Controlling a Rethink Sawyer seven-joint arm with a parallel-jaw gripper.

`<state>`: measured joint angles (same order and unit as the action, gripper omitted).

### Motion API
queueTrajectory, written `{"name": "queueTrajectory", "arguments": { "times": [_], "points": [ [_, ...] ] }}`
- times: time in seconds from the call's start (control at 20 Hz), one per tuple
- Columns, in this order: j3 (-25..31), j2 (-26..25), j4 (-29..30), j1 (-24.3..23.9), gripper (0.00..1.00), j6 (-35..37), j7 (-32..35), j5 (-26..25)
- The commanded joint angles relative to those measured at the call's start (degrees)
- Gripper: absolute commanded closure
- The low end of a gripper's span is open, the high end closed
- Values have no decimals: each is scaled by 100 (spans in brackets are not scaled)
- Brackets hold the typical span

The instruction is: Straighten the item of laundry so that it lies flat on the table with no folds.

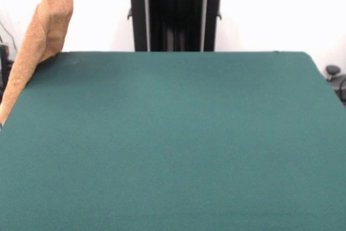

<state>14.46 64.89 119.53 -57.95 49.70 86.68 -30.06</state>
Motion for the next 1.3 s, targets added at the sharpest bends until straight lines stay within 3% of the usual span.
{"name": "queueTrajectory", "arguments": {
  "times": [0.05,0.35,0.55,0.85,1.3],
  "points": [
    [268,-22,109,-318,100,800,-963,474],
    [312,19,184,-241,100,786,-682,495],
    [298,392,294,104,100,1119,-303,803],
    [174,432,368,541,100,1033,194,867],
    [-61,858,-8,1395,100,2038,756,1086]
  ]
}}
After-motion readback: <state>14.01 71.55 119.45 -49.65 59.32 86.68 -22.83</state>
